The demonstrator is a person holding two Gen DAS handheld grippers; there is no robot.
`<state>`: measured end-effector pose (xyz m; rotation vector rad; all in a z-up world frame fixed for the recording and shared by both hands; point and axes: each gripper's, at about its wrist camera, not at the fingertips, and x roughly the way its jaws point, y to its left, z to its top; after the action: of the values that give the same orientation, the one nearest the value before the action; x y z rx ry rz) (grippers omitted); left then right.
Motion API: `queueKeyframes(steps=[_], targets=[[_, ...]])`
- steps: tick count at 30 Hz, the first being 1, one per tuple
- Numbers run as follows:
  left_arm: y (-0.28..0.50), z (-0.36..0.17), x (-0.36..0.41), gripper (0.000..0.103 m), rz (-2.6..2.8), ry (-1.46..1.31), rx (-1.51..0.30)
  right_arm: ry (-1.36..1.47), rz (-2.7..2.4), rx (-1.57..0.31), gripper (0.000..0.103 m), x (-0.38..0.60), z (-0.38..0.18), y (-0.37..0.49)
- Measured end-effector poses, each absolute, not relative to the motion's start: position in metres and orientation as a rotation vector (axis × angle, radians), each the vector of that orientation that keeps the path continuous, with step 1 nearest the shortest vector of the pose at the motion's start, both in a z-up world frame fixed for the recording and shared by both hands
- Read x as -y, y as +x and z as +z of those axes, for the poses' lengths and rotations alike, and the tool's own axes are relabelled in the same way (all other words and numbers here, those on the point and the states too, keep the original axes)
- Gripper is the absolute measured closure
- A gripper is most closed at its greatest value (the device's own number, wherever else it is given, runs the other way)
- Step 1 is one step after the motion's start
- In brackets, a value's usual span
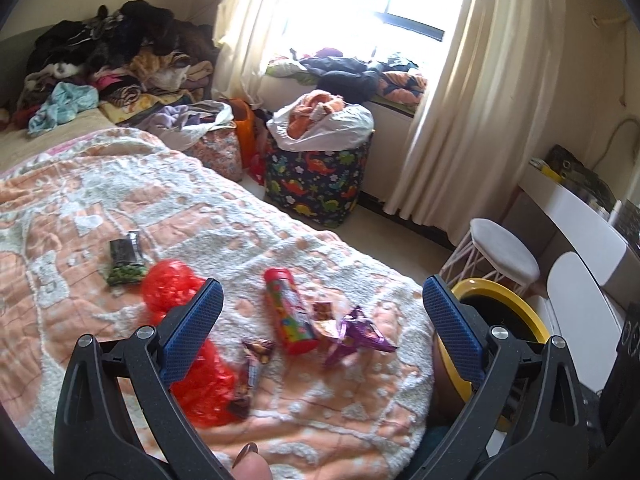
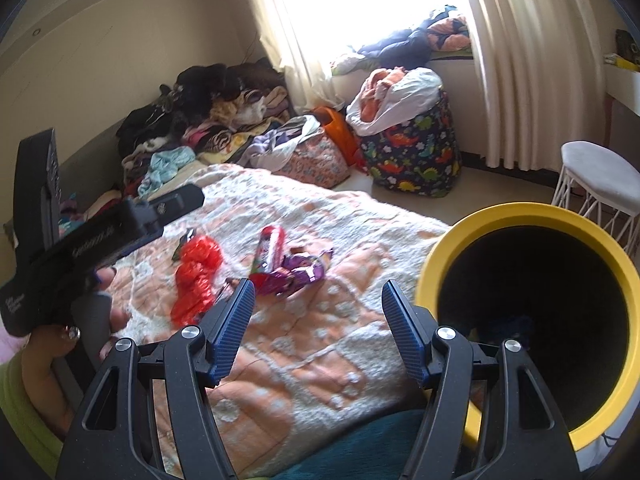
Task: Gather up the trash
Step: 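Move both tools back toward the remaining trash on the bed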
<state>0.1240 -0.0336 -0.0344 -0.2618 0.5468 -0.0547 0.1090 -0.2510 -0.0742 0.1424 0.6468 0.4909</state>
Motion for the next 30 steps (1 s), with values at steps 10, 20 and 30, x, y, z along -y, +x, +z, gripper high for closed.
queueKeyframes(steps=[10, 20, 30], targets=[[0.122, -0.04, -0.011, 0.011, 0.036, -0.324, -0.536, 0.108, 0.558, -0.707, 0.039, 0.209, -0.083, 0.111], [0.123, -0.052, -0.046, 0.011, 0.111, -0.373, -0.539, 0.102, 0.587, -0.769, 0.047, 0.181, -0.095, 0.128], [0.126, -0.069, -0.08, 0.011, 0.188, -0.426, -0.564, 0.111, 0.573, -0.806, 0.052, 0.166, -0.109, 0.152]])
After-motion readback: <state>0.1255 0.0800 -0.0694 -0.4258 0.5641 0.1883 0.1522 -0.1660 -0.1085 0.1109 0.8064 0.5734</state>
